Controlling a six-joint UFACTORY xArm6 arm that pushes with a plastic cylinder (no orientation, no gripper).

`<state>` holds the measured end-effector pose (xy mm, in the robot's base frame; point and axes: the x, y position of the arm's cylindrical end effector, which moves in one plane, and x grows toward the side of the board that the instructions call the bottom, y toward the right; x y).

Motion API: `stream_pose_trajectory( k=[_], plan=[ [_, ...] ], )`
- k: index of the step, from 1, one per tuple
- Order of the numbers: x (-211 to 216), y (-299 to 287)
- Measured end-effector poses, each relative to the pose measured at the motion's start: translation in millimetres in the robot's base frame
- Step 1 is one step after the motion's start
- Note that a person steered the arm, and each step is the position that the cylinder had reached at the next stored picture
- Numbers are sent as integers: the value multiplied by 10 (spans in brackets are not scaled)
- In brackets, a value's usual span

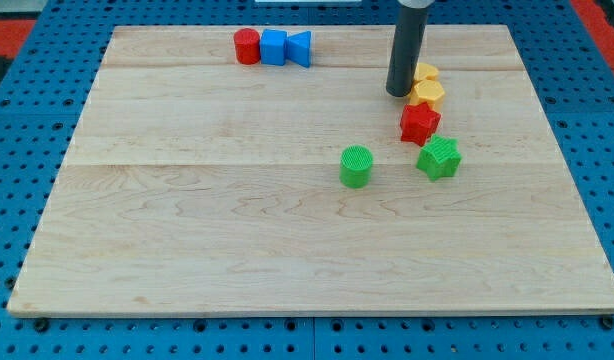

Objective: Slightly move the green circle towards down side

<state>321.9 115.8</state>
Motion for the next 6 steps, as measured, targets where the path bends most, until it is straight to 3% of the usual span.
stream_pose_trajectory(
  k=[1, 3, 4, 5, 6],
  plan=[
    [-108, 42],
    [438, -538],
    [800, -328],
    [928, -272],
    [944, -590]
  ],
)
